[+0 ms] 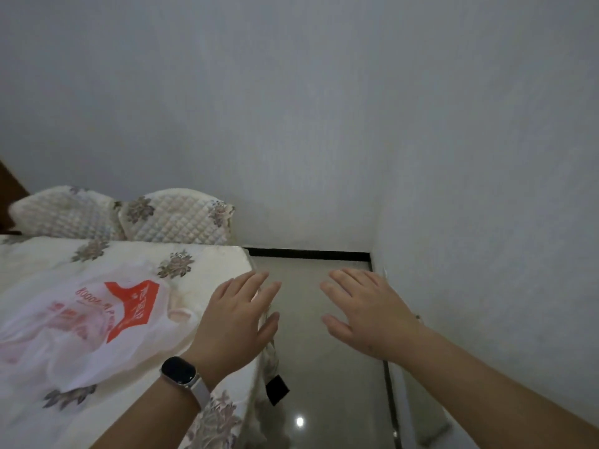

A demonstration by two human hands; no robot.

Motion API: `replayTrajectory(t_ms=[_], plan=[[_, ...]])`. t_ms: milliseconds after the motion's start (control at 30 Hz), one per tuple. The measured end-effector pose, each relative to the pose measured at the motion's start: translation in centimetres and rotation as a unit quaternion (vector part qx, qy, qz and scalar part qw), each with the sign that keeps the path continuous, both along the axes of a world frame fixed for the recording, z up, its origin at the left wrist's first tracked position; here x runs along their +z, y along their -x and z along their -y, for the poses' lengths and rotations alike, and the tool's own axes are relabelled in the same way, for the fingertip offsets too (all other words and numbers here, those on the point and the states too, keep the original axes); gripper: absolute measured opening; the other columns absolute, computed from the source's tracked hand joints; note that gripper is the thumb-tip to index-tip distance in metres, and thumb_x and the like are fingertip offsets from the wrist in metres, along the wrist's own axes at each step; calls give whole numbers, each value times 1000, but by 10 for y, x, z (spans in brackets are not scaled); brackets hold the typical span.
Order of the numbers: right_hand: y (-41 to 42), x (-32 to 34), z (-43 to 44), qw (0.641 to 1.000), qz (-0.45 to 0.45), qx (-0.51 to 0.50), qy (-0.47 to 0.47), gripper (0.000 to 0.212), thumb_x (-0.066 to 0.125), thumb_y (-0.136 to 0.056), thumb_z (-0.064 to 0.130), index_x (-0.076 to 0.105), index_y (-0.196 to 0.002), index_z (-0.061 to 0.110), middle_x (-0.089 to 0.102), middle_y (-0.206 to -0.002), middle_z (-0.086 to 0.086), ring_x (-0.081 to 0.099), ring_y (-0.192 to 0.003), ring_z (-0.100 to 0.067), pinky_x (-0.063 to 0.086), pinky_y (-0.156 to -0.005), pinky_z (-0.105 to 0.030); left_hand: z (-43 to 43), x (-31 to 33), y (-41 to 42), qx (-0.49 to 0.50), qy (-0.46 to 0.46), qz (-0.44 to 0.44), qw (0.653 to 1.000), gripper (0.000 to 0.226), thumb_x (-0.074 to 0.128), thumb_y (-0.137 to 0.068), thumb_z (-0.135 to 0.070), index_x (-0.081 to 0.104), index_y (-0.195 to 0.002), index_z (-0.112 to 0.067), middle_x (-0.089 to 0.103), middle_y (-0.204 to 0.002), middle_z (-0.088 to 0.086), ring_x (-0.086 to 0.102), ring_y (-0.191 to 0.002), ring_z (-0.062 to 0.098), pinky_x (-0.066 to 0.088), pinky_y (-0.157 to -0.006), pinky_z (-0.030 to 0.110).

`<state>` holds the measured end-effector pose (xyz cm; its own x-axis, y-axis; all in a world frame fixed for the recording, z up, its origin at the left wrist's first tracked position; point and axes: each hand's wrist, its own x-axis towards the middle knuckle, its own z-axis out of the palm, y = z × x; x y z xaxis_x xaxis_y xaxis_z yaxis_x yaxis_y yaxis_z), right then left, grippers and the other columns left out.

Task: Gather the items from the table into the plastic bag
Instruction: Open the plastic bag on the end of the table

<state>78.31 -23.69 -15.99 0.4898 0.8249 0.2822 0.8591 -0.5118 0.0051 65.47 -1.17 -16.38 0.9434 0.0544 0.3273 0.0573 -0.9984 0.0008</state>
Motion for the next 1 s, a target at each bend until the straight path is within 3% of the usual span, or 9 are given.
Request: replayTrajectory(t_ms=[300, 600, 867, 1000], plan=[[-80, -15, -134, 991, -8, 128, 46, 53, 44, -92, 53, 54, -131, 19, 57, -134, -7, 53, -122, -26, 44, -102, -42, -105, -48, -45, 130, 74, 8, 989, 48, 48, -85, -43, 65, -124, -20, 63, -130, 7, 59, -118, 29, 49, -94, 44], [-114, -40, -246, 967, -19, 246, 66, 53, 45, -88, 53, 59, -128, 20, 60, -132, -5, 57, -119, -24, 46, -99, -40, -176, -79, -33, 277, 89, -31, 956, 49, 46, -84, -44, 65, -123, -21, 64, -128, 4, 59, -117, 28, 49, -94, 45], [-129, -95, -365, 900, -50, 428, 67, 51, 48, -88, 50, 62, -124, 17, 60, -132, -9, 57, -118, -29, 49, -95, -41, -208, -108, -12, 458, 105, -52, 881, 47, 50, -84, -41, 64, -124, -21, 63, -127, 5, 60, -114, 29, 50, -93, 45], [-136, -124, -422, 854, -73, 508, 86, 52, 48, -87, 50, 62, -124, 17, 59, -132, -10, 57, -118, -30, 47, -97, -42, -209, -118, -22, 557, 132, -54, 818, 52, 51, -84, -43, 60, -127, -15, 64, -127, 8, 61, -114, 30, 51, -91, 46]])
